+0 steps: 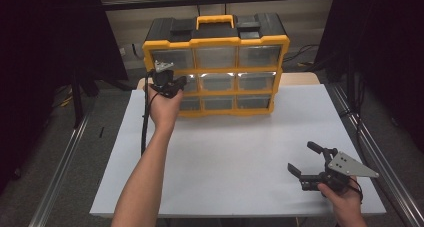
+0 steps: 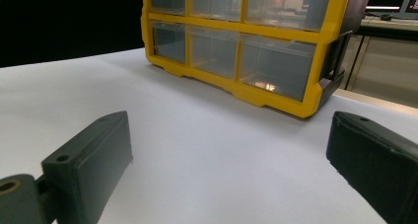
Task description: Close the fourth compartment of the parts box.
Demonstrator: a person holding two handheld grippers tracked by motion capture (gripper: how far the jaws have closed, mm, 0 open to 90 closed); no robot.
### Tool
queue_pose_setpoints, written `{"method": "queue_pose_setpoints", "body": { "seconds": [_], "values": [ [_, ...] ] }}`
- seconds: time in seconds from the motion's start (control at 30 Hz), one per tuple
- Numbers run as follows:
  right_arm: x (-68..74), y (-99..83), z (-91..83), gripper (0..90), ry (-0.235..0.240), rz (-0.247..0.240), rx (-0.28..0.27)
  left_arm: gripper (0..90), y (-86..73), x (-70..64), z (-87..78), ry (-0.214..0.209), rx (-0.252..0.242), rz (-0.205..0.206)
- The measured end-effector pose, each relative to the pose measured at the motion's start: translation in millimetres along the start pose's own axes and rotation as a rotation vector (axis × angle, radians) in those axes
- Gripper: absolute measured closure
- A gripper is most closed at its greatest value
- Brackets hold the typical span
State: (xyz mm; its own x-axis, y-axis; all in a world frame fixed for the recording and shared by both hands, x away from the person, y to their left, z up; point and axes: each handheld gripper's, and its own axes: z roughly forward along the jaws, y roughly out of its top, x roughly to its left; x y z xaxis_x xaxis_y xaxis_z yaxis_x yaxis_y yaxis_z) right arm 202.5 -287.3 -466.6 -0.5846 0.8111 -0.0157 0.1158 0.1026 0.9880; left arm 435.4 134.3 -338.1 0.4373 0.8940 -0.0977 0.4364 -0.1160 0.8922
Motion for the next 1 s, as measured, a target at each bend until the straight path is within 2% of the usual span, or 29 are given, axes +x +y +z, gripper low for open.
{"method": "queue_pose_setpoints", "body": {
  "seconds": [0.13,0.3,0.37,0.53,0.63,0.67,1.0],
  "values": [
    [0.0,0.1,-0.5,3.1,-0.003,0.004,0.002,89.4,-0.4,-0.3,-0.7,-0.002,0.0,-0.002],
    [-0.5,-0.1,-0.8,3.1,-0.001,0.003,0.0,83.8,-2.3,0.2,-2.2,-0.006,-0.001,-0.005],
    [-0.6,-0.1,-1.0,3.1,-0.002,0.002,0.0,81.1,-3.1,1.1,-3.1,-0.008,0.0,0.0],
    [-0.3,0.1,-1.2,3.1,-0.004,0.001,0.002,73.3,-6.1,2.2,-5.9,-0.017,-0.012,-0.022],
    [-0.2,0.3,-1.1,3.1,-0.004,0.0,0.002,69.2,-7.3,3.2,-7.7,-0.025,-0.011,-0.014],
    [-0.2,0.3,-1.1,3.2,-0.004,0.0,0.002,67.4,-7.6,2.8,-8.5,-0.016,-0.012,-0.016],
    [-0.4,0.1,-1.0,3.2,-0.005,0.0,0.003,51.7,-13.0,2.8,-12.7,-0.043,-0.029,-0.011]
  ]
}}
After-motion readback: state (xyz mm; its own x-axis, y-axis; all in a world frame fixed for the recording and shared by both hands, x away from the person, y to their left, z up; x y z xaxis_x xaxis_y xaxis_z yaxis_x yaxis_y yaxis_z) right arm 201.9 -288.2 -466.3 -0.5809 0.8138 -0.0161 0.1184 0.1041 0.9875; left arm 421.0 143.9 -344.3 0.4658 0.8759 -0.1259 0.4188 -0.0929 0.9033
